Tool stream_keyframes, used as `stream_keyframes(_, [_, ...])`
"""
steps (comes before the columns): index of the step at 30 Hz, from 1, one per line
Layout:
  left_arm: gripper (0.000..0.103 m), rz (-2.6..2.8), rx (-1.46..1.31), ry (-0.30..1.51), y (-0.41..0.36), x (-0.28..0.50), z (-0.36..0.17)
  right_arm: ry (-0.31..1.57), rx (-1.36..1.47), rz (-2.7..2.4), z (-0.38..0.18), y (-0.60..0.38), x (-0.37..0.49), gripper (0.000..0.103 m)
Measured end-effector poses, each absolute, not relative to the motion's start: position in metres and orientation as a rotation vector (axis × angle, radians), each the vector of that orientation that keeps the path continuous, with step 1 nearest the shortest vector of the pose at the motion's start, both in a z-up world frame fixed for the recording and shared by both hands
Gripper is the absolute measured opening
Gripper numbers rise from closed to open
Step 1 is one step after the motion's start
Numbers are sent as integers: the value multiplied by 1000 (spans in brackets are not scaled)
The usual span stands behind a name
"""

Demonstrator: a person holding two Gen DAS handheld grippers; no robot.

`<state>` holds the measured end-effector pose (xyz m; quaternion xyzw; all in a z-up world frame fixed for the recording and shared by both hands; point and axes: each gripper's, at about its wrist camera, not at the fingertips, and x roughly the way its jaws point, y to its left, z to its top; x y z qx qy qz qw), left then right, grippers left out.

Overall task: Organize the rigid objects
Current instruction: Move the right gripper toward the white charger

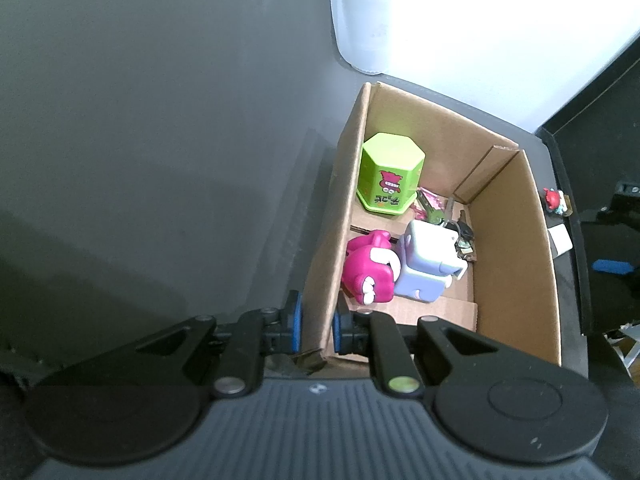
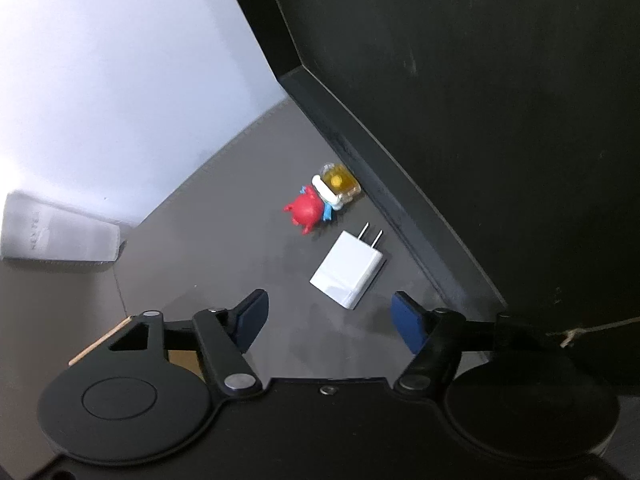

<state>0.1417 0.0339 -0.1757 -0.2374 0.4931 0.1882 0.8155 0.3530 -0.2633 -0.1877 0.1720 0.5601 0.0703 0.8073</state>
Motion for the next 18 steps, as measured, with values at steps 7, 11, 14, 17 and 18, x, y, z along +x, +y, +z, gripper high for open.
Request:
stream_keyframes(7, [14, 393, -516, 1057, 36, 143, -175, 1216, 346, 108, -205, -255, 367, 64])
stream_keyframes(11, [14, 388, -520, 1057, 37, 142, -175, 1231, 344, 72, -215, -253, 377, 61])
stream_keyframes(14, [14, 388, -520, 1057, 37, 142, -175, 1243, 341, 57, -221, -249, 382, 57])
stream_keyframes(17, [14, 387, -521, 1057, 38, 141, -174, 1239, 281, 55, -225, -240, 386, 54])
stream_keyframes(18, [14, 387, -522, 1057, 38, 141, -174, 1235, 248, 51, -226, -235, 386, 54])
